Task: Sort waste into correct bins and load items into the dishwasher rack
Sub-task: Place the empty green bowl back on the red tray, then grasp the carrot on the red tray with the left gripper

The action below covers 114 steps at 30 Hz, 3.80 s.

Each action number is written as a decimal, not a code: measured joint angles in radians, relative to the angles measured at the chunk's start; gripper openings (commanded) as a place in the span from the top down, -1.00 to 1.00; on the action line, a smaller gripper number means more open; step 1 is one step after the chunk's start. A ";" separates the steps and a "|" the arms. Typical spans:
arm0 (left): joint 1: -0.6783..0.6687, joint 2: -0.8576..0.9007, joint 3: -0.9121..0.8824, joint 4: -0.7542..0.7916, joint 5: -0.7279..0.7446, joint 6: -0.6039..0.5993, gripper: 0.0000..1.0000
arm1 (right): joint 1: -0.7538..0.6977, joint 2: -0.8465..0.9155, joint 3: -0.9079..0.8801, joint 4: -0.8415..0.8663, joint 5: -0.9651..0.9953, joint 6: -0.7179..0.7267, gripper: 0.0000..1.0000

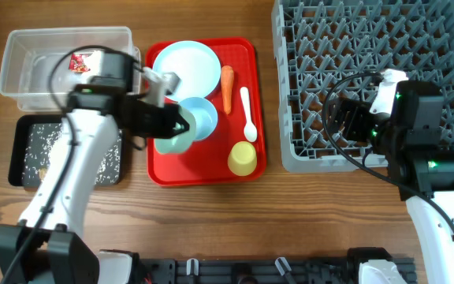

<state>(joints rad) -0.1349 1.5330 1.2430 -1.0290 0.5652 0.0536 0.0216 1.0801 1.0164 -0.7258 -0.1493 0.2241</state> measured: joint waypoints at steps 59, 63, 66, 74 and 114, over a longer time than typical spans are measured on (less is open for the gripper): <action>-0.322 0.362 0.425 0.256 -0.463 -0.190 -0.27 | 0.000 0.001 0.000 0.135 -0.204 -0.011 -0.99; -0.322 0.551 0.475 0.332 -0.467 -0.234 -0.09 | 0.000 0.002 0.000 0.120 -0.200 -0.012 -0.99; -0.324 0.628 0.475 0.342 -0.470 -0.303 -0.05 | 0.000 0.003 0.000 0.116 -0.198 -0.012 -0.99; -0.332 0.655 0.475 0.360 -0.493 -0.416 -0.05 | 0.000 0.003 0.000 0.113 -0.197 -0.012 -0.99; -0.309 0.554 0.479 0.281 -0.541 -0.449 0.92 | 0.000 0.003 0.000 0.110 -0.156 -0.012 -1.00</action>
<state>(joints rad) -0.4435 2.0872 1.7218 -0.7483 0.0238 -0.3958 0.0216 1.0828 1.0164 -0.6159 -0.3050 0.2123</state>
